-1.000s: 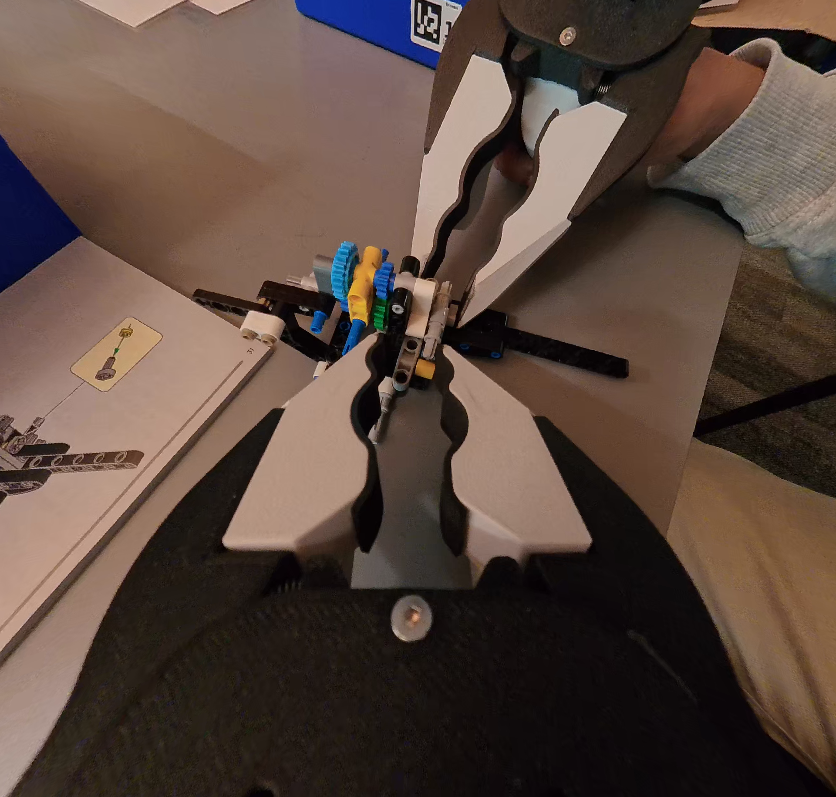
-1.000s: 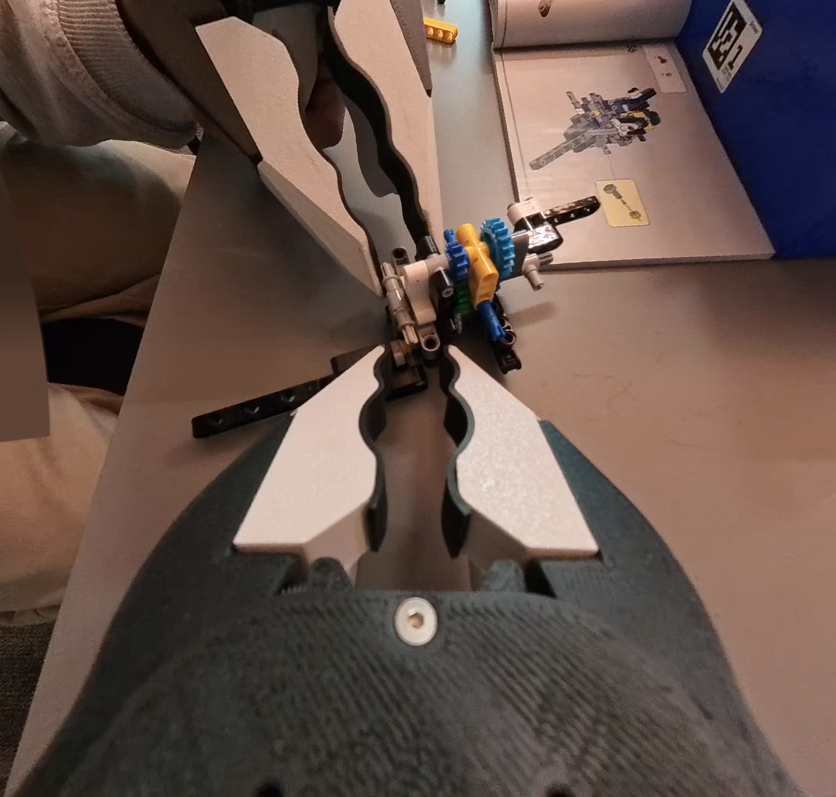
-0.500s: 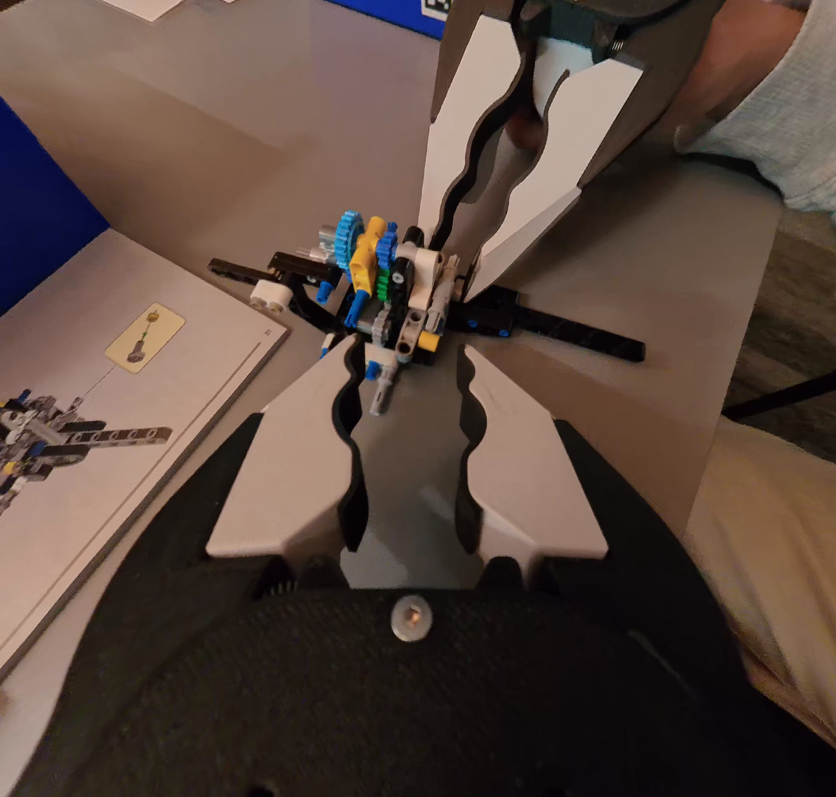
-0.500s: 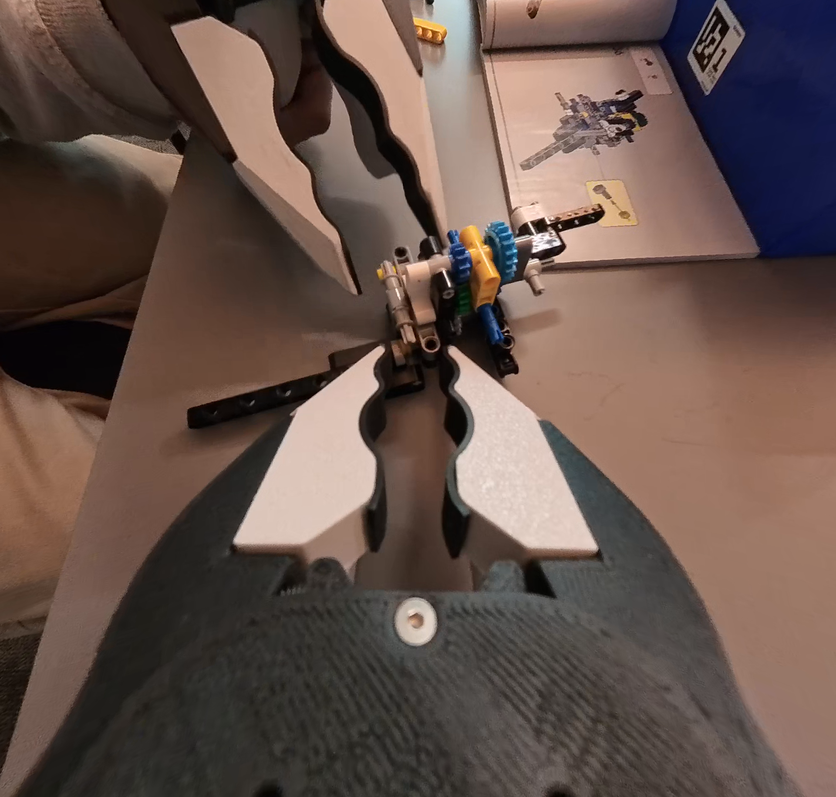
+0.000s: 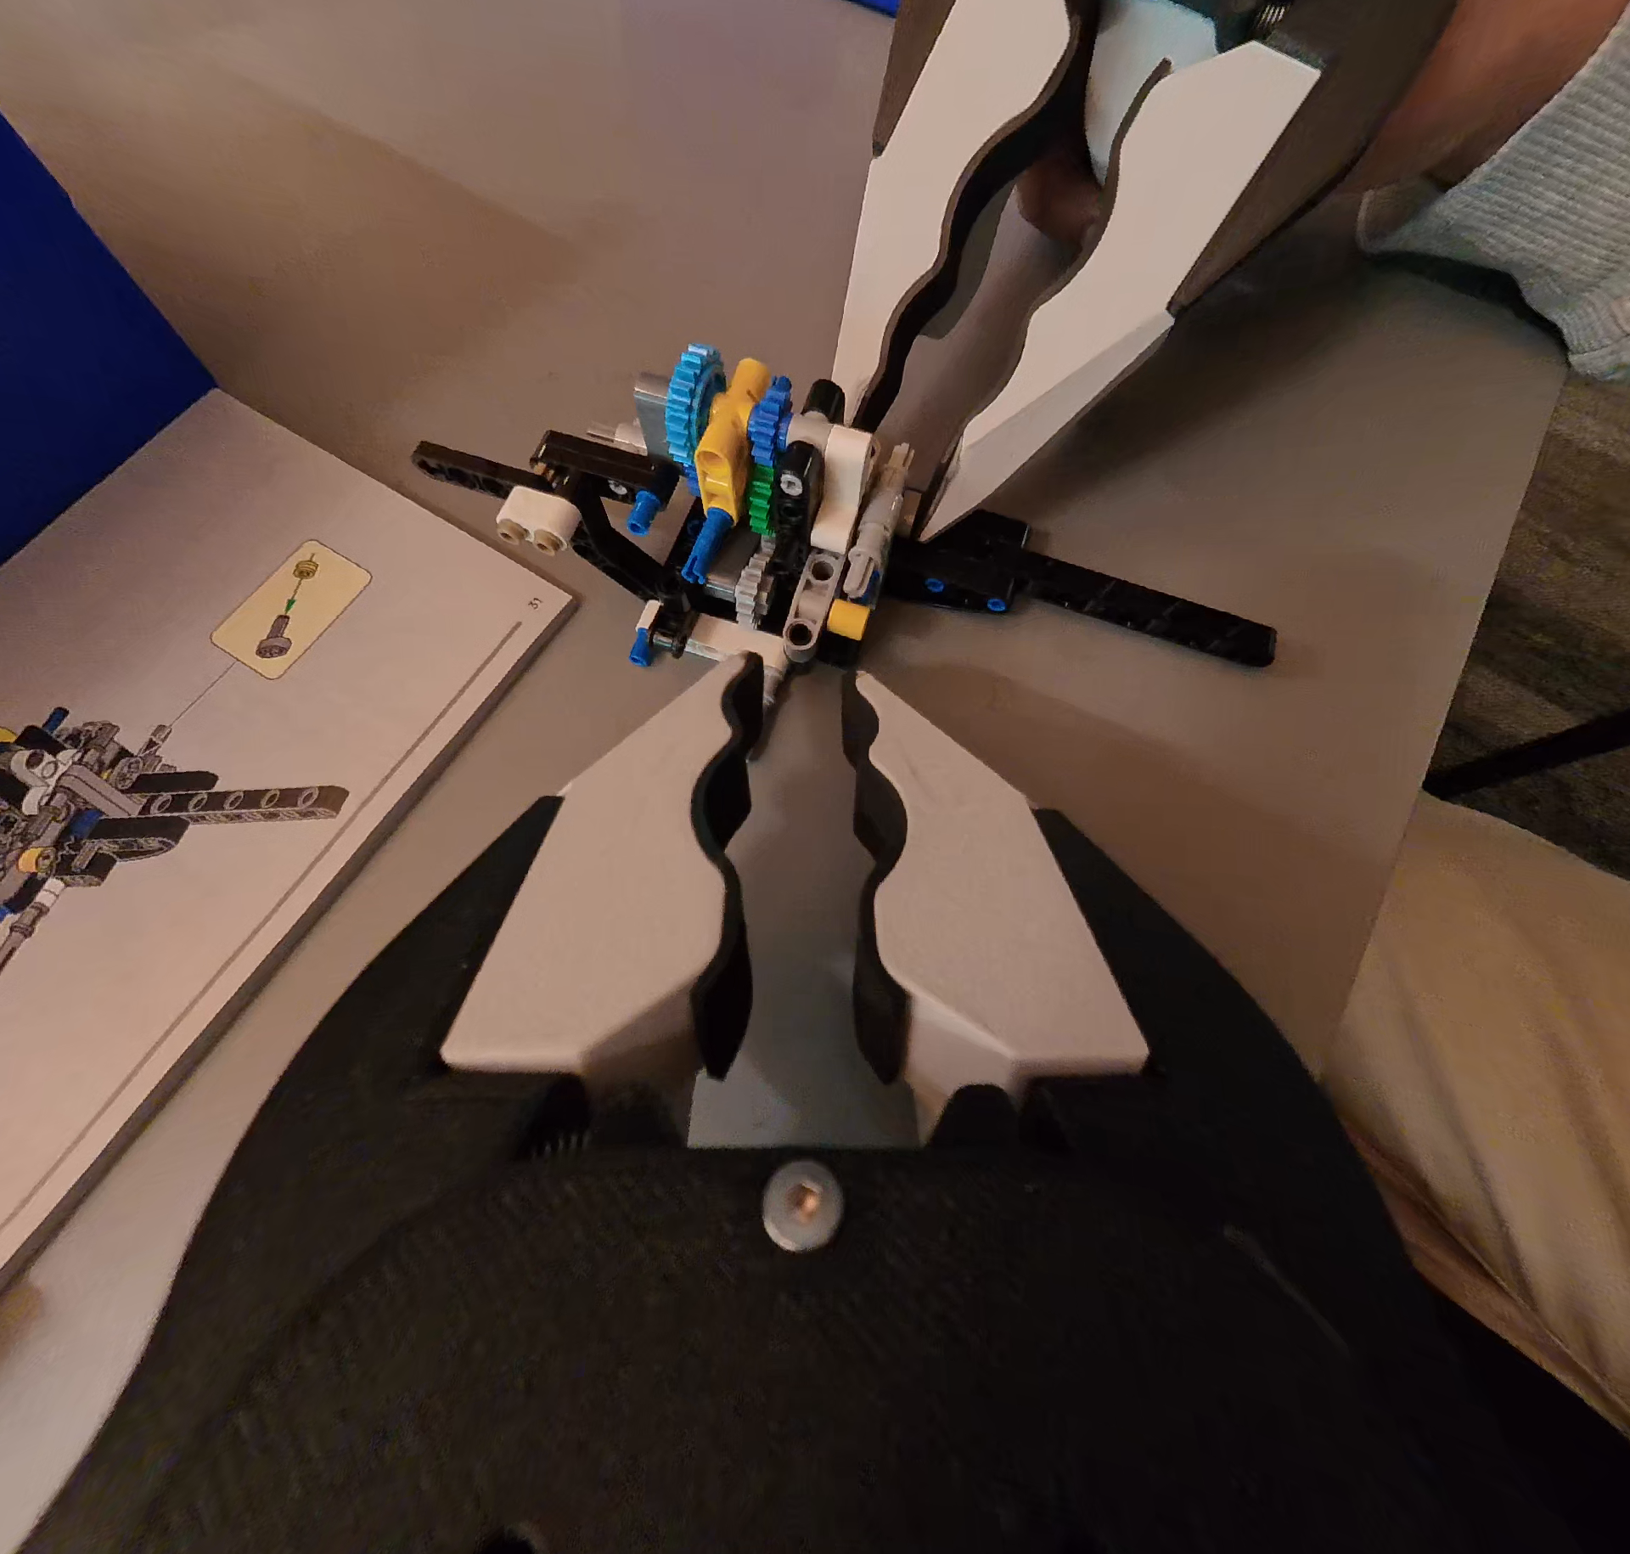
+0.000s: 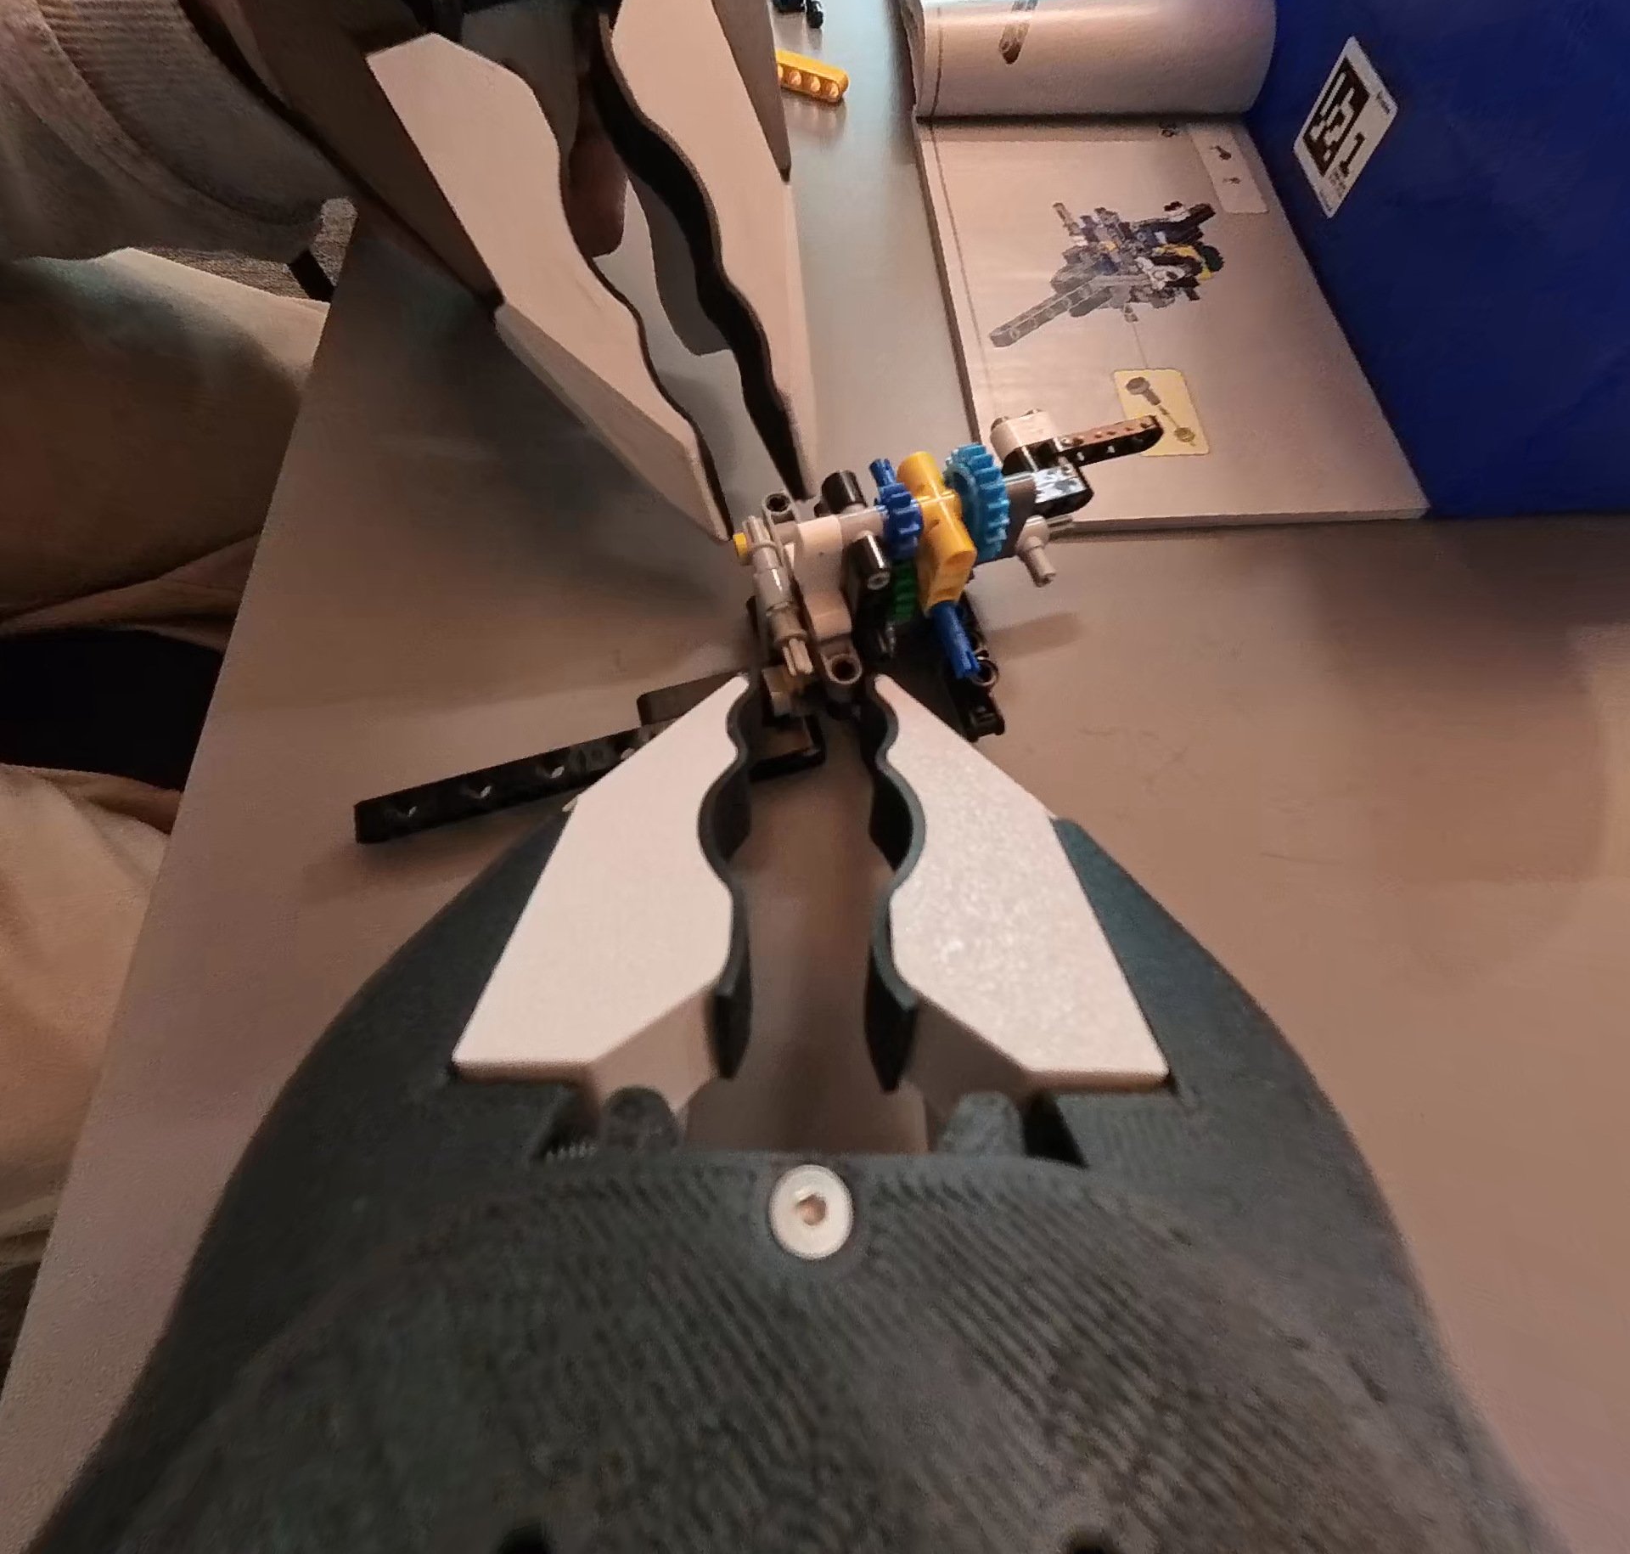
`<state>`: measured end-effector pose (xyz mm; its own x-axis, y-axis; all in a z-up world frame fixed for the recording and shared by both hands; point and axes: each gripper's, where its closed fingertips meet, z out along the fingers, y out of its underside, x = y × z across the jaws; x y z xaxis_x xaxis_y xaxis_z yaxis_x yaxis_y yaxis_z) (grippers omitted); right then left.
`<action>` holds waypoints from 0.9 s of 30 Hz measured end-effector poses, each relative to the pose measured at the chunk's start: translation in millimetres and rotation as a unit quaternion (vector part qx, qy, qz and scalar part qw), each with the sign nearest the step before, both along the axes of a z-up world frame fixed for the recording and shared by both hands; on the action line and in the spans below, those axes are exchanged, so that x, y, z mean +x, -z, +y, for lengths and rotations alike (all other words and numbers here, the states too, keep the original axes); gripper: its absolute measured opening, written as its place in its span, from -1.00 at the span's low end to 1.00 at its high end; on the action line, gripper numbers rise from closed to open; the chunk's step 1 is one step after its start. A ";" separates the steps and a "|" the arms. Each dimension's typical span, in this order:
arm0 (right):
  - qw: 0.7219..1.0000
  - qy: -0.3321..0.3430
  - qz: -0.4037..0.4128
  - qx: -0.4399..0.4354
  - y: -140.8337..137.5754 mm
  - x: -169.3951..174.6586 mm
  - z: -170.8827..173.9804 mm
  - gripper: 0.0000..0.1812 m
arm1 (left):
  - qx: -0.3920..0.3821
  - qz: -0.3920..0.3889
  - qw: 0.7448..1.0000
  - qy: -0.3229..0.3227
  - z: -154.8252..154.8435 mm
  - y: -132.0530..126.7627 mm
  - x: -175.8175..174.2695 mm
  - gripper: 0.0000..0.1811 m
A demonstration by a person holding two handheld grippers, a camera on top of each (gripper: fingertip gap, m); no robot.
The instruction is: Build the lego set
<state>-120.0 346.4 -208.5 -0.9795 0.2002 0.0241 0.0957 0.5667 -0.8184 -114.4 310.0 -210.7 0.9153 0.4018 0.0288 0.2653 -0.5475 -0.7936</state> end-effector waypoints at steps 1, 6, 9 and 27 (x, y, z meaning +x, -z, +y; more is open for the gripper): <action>1.000 0.001 0.002 -0.001 -0.5 -0.1 0.0 -0.78 | -0.001 0.000 1.000 -0.001 -0.1 0.2 -0.2 -0.85; 1.000 0.003 0.012 -0.010 -4.2 -0.5 1.1 -0.77 | -0.002 -0.002 1.000 -0.002 -0.1 0.8 -0.8 -0.88; 1.000 0.005 0.016 -0.010 -4.4 -0.9 2.3 -0.78 | 0.000 0.002 1.000 -0.002 0.6 -0.2 -1.6 -0.91; 0.999 0.035 0.013 -0.019 -7.4 -7.1 16.1 -0.78 | 0.002 0.005 1.000 0.012 5.6 -1.0 0.6 -0.90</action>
<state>-127.1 362.5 -201.2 -0.9623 0.2689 0.0411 0.1114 0.5273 -0.8424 -113.7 315.6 -209.7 0.9247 0.3800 0.0220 0.2450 -0.5500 -0.7984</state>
